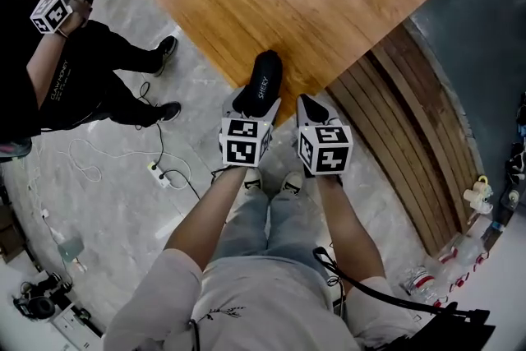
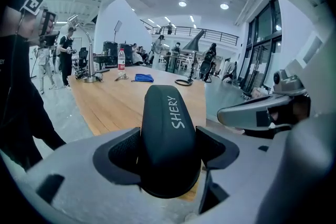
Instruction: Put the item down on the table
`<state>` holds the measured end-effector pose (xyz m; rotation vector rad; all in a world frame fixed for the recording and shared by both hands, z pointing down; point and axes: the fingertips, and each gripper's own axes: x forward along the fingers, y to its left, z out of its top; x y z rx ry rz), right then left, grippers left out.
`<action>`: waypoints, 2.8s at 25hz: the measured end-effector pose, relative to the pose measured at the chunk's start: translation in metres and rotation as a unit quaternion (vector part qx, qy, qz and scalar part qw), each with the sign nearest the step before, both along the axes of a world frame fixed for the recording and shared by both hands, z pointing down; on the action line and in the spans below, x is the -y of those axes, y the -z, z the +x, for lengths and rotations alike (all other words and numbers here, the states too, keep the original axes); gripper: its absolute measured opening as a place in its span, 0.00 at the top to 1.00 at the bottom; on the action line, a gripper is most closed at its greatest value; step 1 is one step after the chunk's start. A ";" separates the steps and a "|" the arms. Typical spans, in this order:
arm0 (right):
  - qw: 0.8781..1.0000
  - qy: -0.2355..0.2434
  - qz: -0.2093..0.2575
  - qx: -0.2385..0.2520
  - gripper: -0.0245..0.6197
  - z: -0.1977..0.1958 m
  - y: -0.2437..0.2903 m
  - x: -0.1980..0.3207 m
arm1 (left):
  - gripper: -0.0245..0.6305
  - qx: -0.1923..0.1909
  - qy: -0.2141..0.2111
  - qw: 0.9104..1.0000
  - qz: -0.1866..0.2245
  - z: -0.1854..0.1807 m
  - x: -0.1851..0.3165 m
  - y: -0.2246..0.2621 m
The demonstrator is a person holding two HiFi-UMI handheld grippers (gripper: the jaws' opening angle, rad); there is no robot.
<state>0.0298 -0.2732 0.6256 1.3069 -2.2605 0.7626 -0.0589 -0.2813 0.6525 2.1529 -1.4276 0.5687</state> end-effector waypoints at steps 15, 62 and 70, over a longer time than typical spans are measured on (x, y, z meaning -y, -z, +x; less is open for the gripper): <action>1.000 -0.007 -0.015 0.020 0.95 -0.008 -0.027 0.029 | 0.45 0.021 -0.007 0.999 -0.043 0.014 0.045 -0.050; 0.999 -0.006 -0.018 0.038 0.95 -0.007 -0.025 0.032 | 0.41 0.029 -0.022 0.999 -0.029 0.019 0.043 -0.038; 0.999 -0.009 -0.005 0.033 0.95 -0.003 0.005 0.013 | 0.51 0.023 -0.022 0.999 -0.012 0.017 0.017 -0.008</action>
